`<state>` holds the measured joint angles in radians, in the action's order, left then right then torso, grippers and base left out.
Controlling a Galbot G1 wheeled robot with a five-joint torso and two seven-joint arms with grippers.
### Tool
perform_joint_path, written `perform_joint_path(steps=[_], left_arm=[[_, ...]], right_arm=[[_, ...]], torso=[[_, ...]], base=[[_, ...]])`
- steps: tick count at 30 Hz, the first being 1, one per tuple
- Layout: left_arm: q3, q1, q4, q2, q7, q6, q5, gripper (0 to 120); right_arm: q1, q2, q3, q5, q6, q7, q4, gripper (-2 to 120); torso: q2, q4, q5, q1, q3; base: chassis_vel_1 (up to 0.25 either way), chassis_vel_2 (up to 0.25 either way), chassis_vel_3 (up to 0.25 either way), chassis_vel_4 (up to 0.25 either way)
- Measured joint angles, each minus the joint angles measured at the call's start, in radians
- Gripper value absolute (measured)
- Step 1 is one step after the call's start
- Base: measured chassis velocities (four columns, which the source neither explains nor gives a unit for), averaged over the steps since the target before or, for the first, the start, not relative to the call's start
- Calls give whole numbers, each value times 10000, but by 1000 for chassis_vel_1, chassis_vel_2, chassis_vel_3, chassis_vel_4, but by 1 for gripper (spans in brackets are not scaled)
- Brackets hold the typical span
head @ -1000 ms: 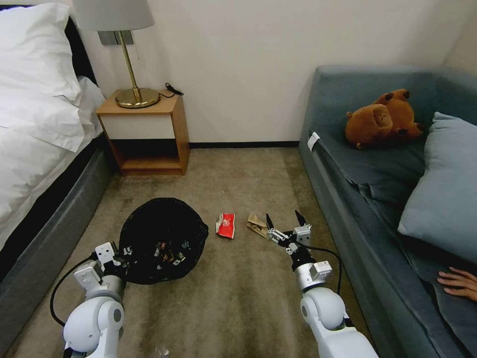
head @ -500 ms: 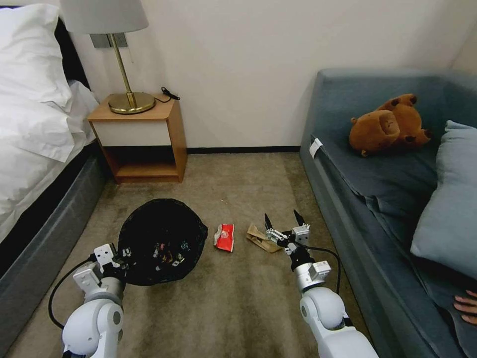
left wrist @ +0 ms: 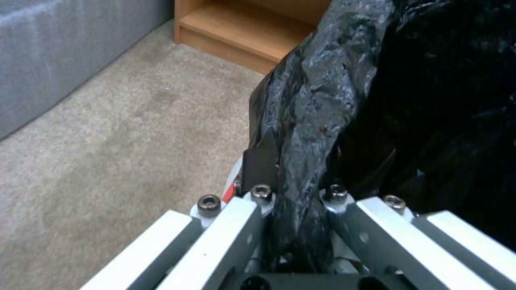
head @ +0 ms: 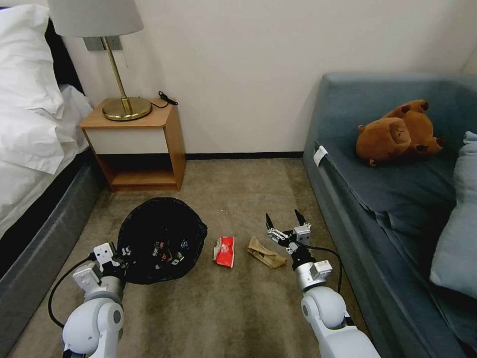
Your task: Pick up the trash bin, then pick up the garbage on the floor and place it into the trash bin.
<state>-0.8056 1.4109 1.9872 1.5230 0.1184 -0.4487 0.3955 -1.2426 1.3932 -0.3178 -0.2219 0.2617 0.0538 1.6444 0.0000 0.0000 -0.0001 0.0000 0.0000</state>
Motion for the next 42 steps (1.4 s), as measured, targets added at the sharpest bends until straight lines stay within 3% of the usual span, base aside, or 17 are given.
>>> perform_joint_path(steps=[18, 26, 34, 36, 38, 39, 41, 42], left_arm=[[-64, 135, 53, 49, -52, 163, 38, 1], [-70, 140, 60, 44, -101, 211, 46, 1], [-76, 191, 109, 26, -186, 212, 63, 1], [-76, 210, 114, 25, -211, 219, 58, 1], [-75, 236, 125, 21, -230, 236, 52, 1], [-75, 236, 125, 21, -230, 236, 52, 1], [-77, 278, 147, 23, -285, 257, 31, 1], [-77, 278, 147, 23, -285, 257, 31, 1]], right_arm=[[-50, 13, -155, 125, 76, 209, -42, 100], [-25, 32, -305, 788, 755, 430, -378, 100], [99, -71, -398, 1339, 716, 449, -511, 100], [174, -162, -448, 1409, 572, 749, -568, 100], [347, -389, -627, 1409, 184, 1915, -655, 100], [347, -389, -627, 1409, 184, 1915, -655, 100], [604, -657, -761, 1429, -283, 3372, -816, 100], [604, -657, -761, 1429, -283, 3372, -816, 100]], torso=[[0, 0, 0, 0, 0], [0, 1, 0, 0, 0], [1, 0, 1, 0, 0], [0, 0, 1, 0, 0], [0, 1, 1, 0, 0], [0, 1, 1, 0, 0], [0, 0, 1, 0, 0], [0, 0, 1, 0, 0]], base=[[-108, 104, 102, -96], [-67, 60, 62, -66], [0, 0, 0, 0], [0, 0, 0, 0], [0, 0, 0, 0], [0, 0, 0, 0], [0, 0, 0, 0], [0, 0, 0, 0]])
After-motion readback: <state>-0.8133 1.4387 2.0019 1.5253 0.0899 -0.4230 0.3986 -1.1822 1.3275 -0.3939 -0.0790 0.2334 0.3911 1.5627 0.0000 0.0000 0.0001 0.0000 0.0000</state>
